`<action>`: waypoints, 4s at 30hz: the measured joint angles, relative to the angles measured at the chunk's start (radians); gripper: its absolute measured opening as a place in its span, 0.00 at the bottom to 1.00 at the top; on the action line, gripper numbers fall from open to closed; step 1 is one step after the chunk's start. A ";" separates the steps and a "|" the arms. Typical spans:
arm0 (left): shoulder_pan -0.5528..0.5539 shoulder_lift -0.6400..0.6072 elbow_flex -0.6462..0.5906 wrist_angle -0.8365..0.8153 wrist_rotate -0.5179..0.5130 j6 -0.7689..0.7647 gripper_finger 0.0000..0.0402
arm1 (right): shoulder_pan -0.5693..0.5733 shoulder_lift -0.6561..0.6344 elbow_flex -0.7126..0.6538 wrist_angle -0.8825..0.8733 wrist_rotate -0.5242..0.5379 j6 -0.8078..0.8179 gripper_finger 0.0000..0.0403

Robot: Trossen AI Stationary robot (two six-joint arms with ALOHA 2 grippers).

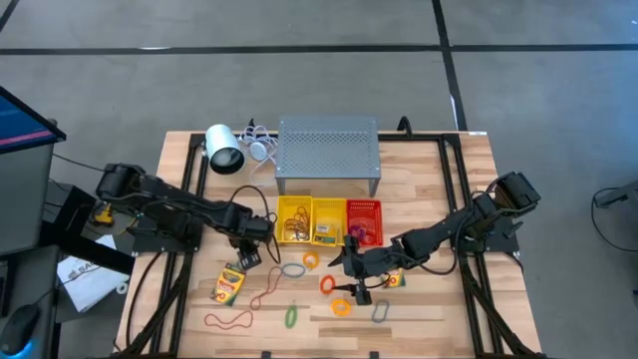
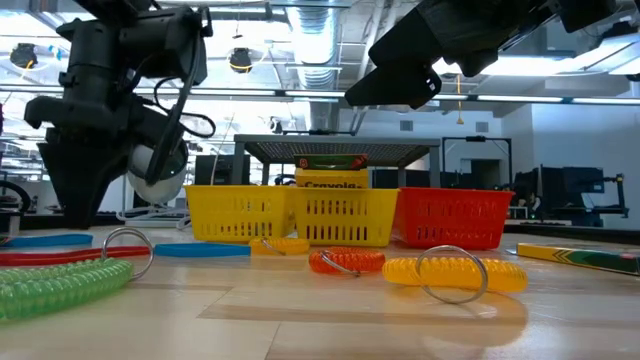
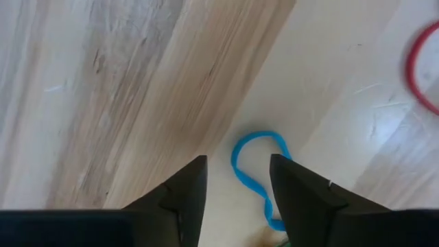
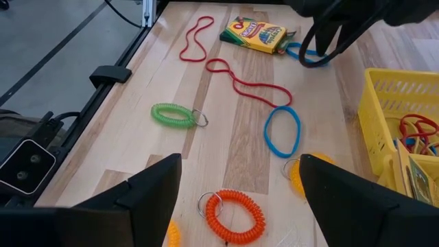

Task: Pick & Place Office Desk Supplies
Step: Put the blue rubber band into the left yellow basket

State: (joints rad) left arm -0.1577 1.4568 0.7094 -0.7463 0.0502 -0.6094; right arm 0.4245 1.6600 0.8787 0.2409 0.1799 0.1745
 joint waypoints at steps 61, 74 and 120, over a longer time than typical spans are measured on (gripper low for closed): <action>0.081 -0.280 0.017 0.070 0.149 0.116 0.00 | 0.000 0.000 0.000 0.000 0.000 0.000 0.72; 0.081 -0.361 0.018 0.465 0.041 0.296 0.00 | 0.000 0.000 0.000 0.002 0.000 -0.001 0.72; 0.209 0.117 0.017 0.730 -0.111 0.497 0.00 | 0.000 0.000 0.000 -0.001 0.000 -0.017 0.72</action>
State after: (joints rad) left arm 0.0509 1.5742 0.7265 -0.0161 -0.0604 -0.1121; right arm 0.4244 1.6600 0.8787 0.2400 0.1799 0.1574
